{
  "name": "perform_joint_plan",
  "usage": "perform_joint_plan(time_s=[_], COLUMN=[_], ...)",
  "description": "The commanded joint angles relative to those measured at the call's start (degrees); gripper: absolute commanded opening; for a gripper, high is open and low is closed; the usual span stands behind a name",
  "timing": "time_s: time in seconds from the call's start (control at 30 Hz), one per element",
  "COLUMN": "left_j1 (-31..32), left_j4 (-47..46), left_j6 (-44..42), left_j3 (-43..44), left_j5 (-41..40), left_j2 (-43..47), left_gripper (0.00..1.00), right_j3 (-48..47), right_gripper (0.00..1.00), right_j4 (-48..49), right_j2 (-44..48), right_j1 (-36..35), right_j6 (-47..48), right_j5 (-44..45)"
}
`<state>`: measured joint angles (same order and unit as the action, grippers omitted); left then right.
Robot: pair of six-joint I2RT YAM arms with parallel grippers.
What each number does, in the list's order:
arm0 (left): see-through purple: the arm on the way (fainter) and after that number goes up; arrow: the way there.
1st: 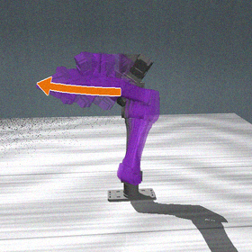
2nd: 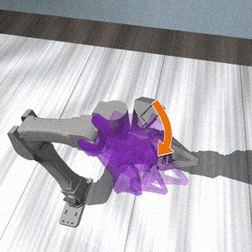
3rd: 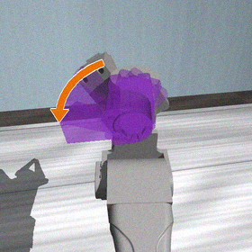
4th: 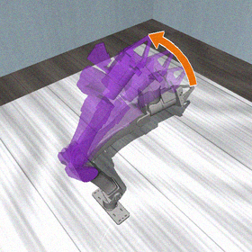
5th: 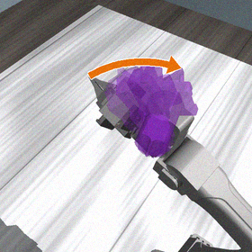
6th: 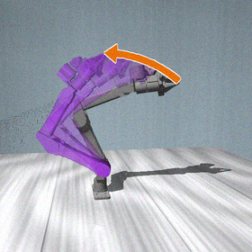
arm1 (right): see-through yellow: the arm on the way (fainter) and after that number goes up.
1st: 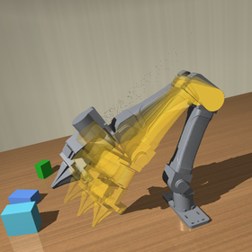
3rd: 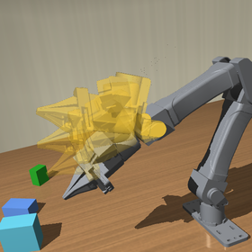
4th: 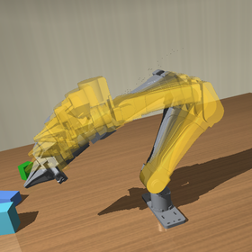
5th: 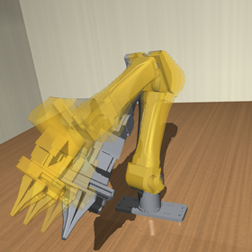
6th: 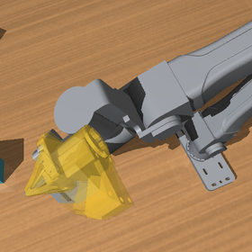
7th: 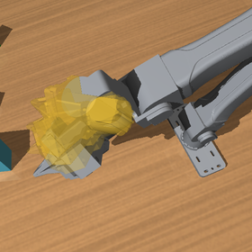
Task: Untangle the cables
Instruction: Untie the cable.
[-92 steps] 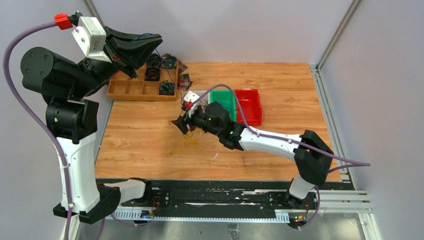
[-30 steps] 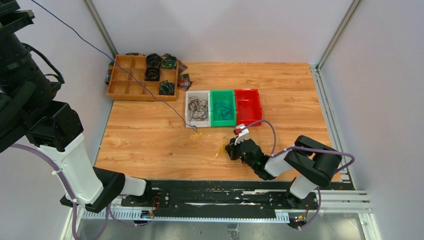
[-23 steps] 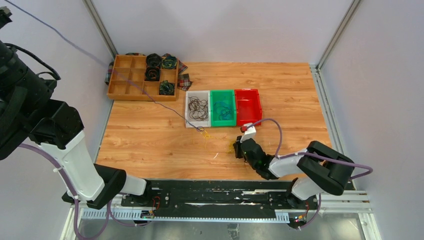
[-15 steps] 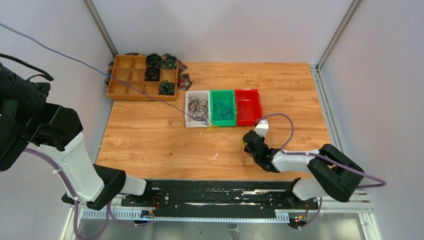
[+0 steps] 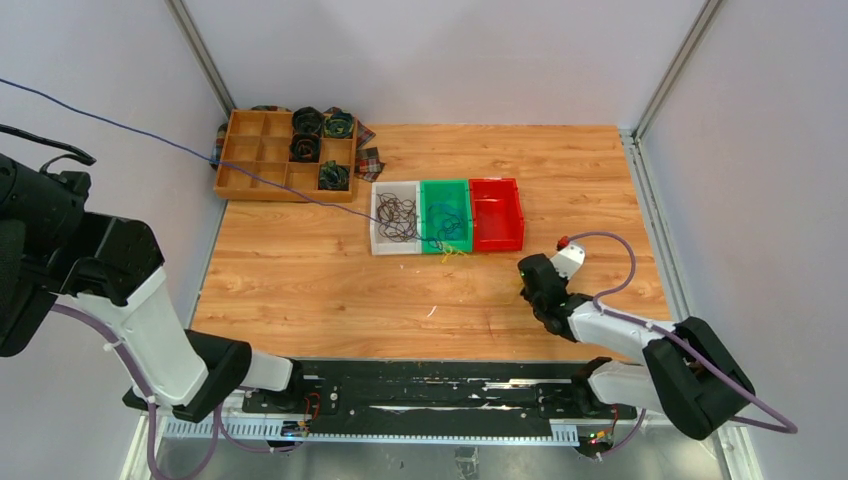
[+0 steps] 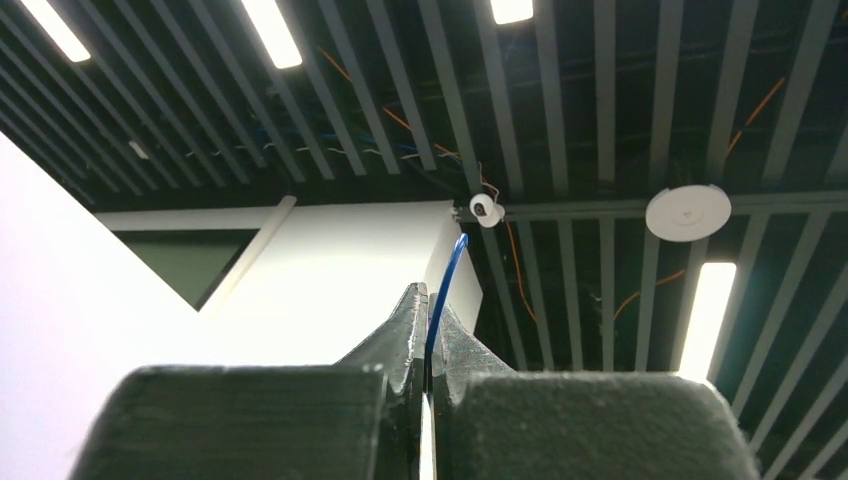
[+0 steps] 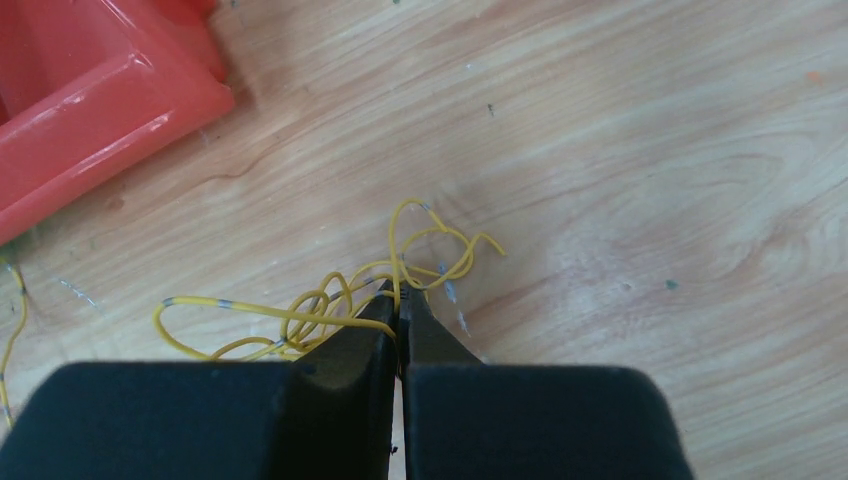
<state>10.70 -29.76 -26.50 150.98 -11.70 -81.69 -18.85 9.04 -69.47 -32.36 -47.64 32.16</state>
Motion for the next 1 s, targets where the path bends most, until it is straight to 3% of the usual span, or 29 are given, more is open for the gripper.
perform_joint_plan(time_s=[0.0,0.1,0.27,0.37,0.57,0.77,0.97], left_j1=[0.3,0.3,0.3,0.3,0.3,0.3,0.3], left_j4=[-0.9,3.9,14.3,18.1,23.2,24.8,25.4], left_j6=[1.3,8.2,22.1,27.0,28.9,21.6,13.6], left_j3=[-6.1,-16.8,-29.6,-33.6,-41.9,-55.3,-60.7], left_j5=[0.5,5.7,16.1,19.4,23.0,23.3,20.4], left_j2=[2.9,8.5,12.9,13.2,14.6,20.0,22.6], left_gripper=[0.01,0.01,0.01,0.01,0.01,0.01,0.01], right_j3=[1.0,0.3,0.8,1.6,-0.7,-0.9,-5.5], right_gripper=[0.01,0.03,0.37,0.46,0.49,0.5,0.51], right_j4=[-6.0,3.5,12.4,15.0,10.4,9.0,12.7], right_j2=[2.8,4.2,7.0,8.5,8.9,13.7,13.0], right_j1=[1.3,-0.8,-2.0,-1.9,-2.6,-6.9,-14.1], right_j6=[3.0,14.3,26.8,29.5,31.0,34.1,40.3], right_j5=[-3.7,-11.2,-27.9,-34.4,-36.8,-33.8,-34.6])
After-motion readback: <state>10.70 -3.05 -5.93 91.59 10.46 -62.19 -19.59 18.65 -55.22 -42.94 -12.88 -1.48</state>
